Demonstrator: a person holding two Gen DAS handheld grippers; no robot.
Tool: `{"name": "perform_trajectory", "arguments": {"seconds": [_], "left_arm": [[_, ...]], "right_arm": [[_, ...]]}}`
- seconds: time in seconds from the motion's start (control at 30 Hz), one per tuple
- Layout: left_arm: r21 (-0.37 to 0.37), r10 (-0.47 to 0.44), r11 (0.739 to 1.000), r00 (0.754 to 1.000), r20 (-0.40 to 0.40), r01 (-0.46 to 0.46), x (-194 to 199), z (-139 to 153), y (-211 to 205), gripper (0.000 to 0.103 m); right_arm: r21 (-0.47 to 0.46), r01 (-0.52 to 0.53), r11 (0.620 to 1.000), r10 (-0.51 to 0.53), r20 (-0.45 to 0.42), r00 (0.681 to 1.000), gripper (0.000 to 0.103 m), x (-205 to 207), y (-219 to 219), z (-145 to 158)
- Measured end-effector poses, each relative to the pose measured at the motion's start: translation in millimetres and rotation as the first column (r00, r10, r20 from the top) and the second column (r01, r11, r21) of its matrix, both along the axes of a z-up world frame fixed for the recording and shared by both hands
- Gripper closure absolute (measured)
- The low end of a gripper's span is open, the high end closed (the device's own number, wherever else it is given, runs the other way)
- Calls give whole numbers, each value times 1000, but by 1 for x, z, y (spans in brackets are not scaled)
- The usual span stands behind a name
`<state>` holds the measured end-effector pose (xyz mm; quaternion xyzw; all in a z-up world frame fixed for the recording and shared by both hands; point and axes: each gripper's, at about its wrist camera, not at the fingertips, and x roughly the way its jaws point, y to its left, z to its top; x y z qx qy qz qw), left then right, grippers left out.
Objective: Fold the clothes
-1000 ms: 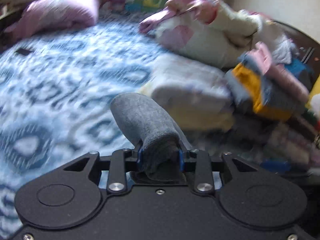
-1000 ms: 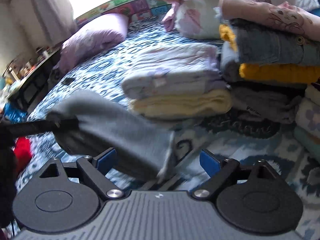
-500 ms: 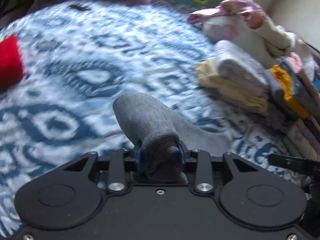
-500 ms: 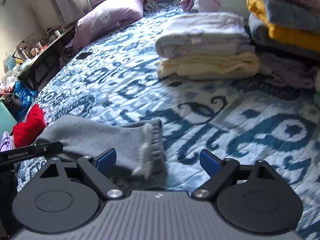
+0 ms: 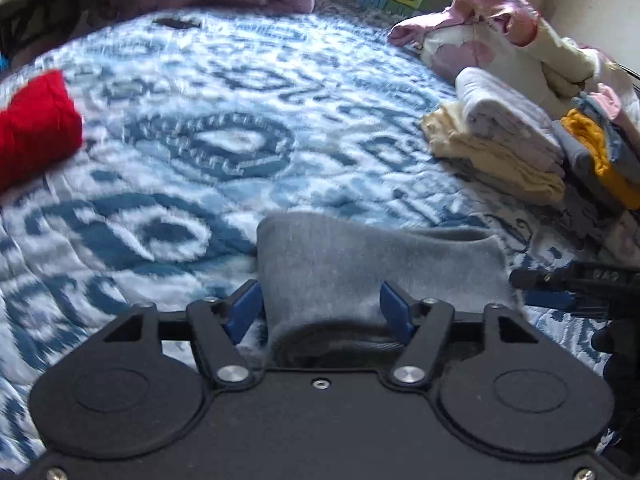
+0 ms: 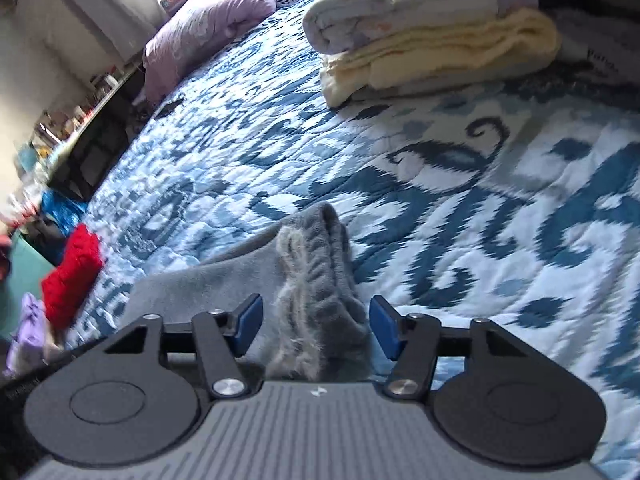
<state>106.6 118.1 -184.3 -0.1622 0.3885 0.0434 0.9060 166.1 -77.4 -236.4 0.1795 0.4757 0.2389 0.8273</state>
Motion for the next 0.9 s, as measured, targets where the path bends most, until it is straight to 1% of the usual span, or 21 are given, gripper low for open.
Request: {"name": "perform_trajectory", "arguments": {"seconds": [0.03,0.1,0.13,0.17,0.2,0.23,0.27,0.3,0.33,0.4,0.47,0.53,0.57,0.63,0.67,0.7,0.77,0.8,0.9], "left_arm": [[-18,6,1000,1000,-12,-6,3,-6,2,38],[-96,10,995,1000,-17,-11,8,-18,7,38],[-127,13,992,1000,-19,-15,9,-22,8,40],[-153,17,988,1000,-22,-21,10,-25,8,48],[-180,22,983,999,-25,-26,10,-29,8,52],[-183,15,983,1000,-15,-17,10,-29,6,62],[-179,5,984,1000,-1,-6,10,-27,3,69],[-179,-3,984,1000,9,4,10,-24,2,71],[-180,-11,984,1000,18,14,9,-21,0,73],[-201,-19,979,999,36,26,7,-14,-1,74],[-242,-26,969,998,57,39,1,-4,-3,75],[-255,-46,965,996,70,63,-4,4,-7,73],[-246,-56,967,996,66,70,-5,5,-10,66],[-166,-63,984,998,23,66,-6,0,-17,54],[-122,-70,990,997,19,72,-8,0,-20,55],[-77,-78,994,997,19,79,-11,0,-24,55],[3,-119,993,992,49,119,-16,8,-37,54],[52,-141,989,988,61,138,-18,13,-45,54],[96,-264,962,960,94,255,-20,21,-65,54]], "right_arm": [[11,4,1000,-4,0,1000,30,2,1,-3],[25,4,1000,-4,-8,1000,26,7,6,-9],[32,3,999,-3,-13,1000,28,9,9,-13],[38,2,999,-2,-19,1000,30,11,11,-17],[35,-1,999,2,-20,1000,31,13,14,-20],[11,-13,1000,13,-11,1000,39,14,20,-22],[-18,-29,999,29,2,1000,42,13,25,-23],[-28,-40,999,41,15,999,47,11,26,-23],[-20,-46,999,46,23,999,53,9,24,-22],[17,-45,999,45,28,999,58,2,16,-17],[46,-40,998,38,48,998,59,-10,5,-4],[67,-33,997,28,66,997,59,-23,-7,10],[70,-25,997,20,62,998,58,-27,-14,14],[77,-9,997,4,54,999,49,-36,-26,21],[61,1,998,-4,59,998,48,-40,-31,23],[21,12,1000,-13,73,997,45,-42,-33,23],[-42,29,999,-24,100,995,44,-47,-38,23],[-45,26,999,-21,110,994,45,-50,-40,23],[-55,17,998,-9,141,990,46,-59,-44,22]]}}
